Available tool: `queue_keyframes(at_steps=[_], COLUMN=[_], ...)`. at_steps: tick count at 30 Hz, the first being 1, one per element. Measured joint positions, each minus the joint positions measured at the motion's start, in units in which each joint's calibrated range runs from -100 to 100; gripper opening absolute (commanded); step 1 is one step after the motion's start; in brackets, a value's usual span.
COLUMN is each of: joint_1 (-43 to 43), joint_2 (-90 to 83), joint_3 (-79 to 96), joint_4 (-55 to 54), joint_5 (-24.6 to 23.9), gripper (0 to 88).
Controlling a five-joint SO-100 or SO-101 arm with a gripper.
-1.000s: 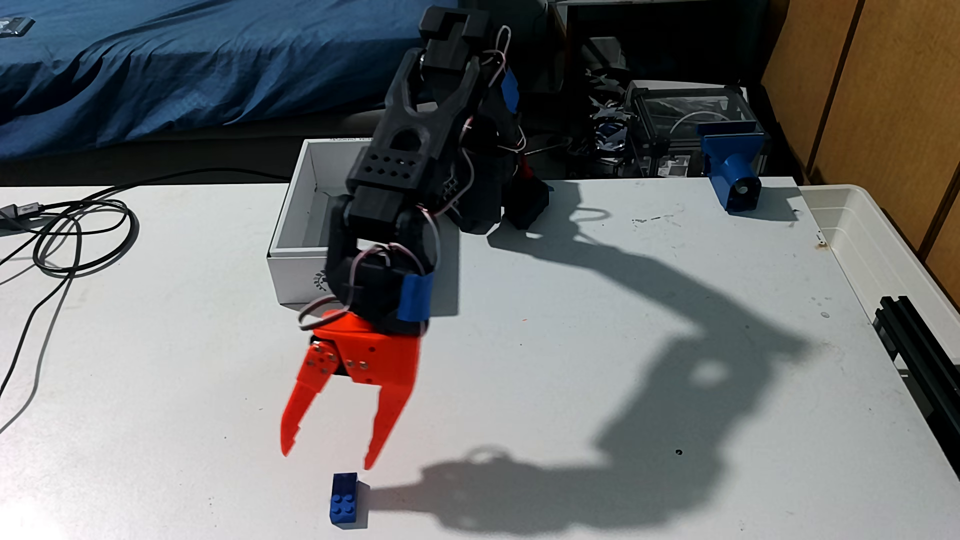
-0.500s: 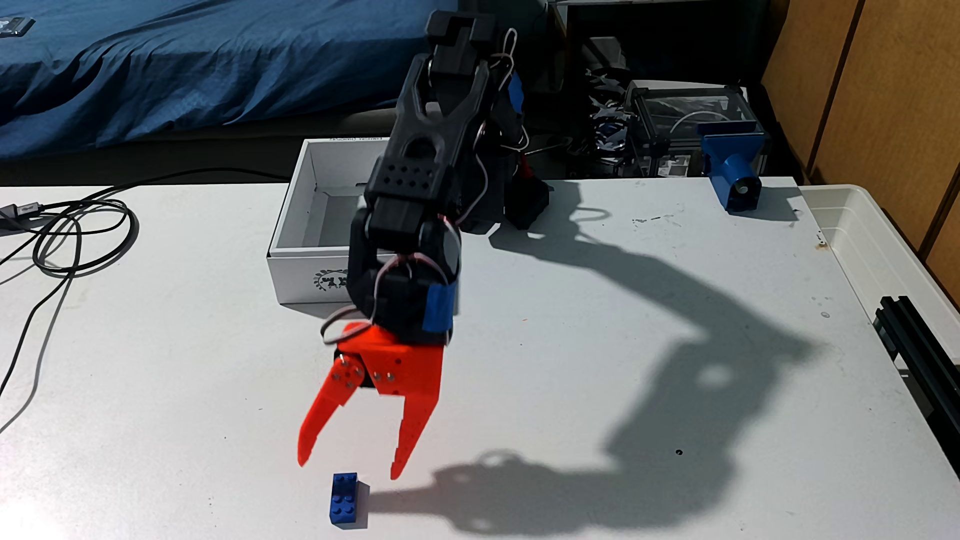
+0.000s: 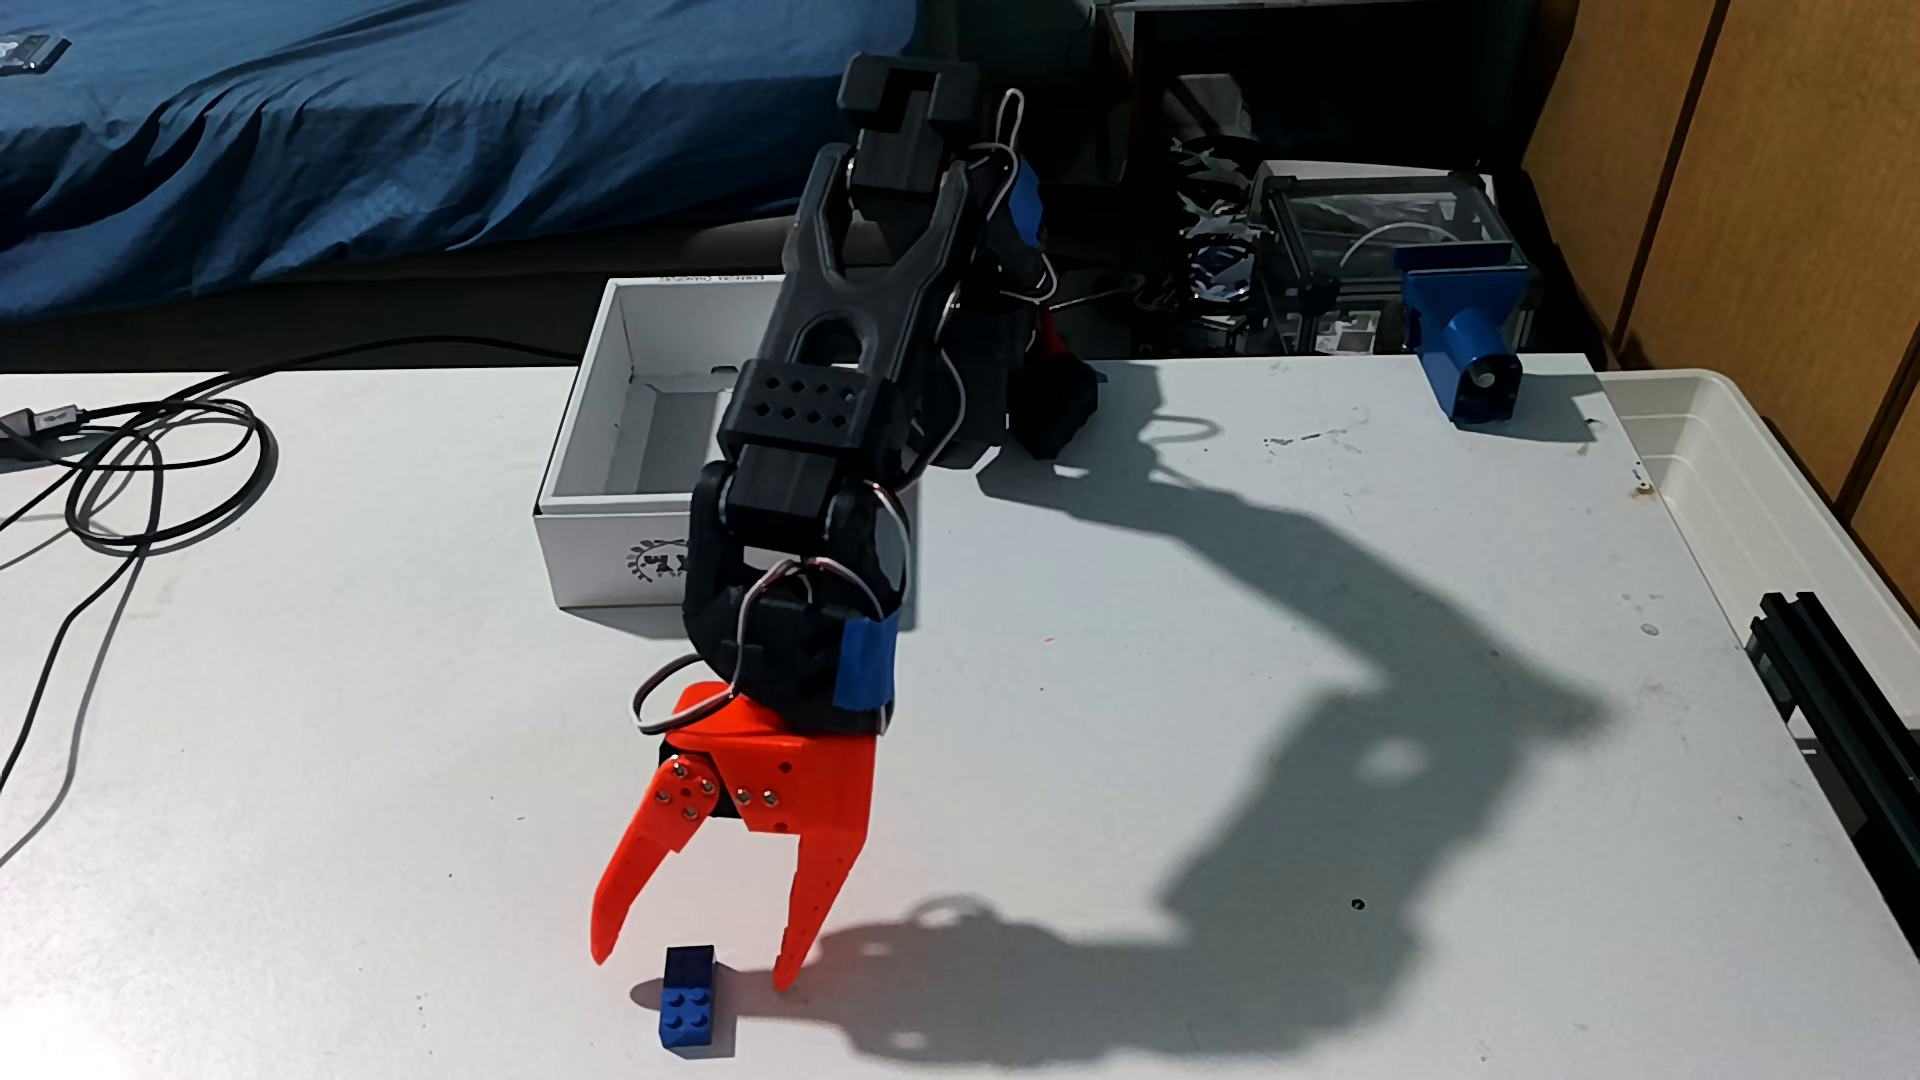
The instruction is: Grab the blue brick and place in box
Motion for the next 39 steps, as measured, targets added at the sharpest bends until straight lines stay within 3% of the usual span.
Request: queue_keyframes(at_steps=[39], joint_1=[2.14], joint_2=[0.42], joint_3=[-1.88], joint_4=[0.0], joint_5=[0.0], gripper=[29.2])
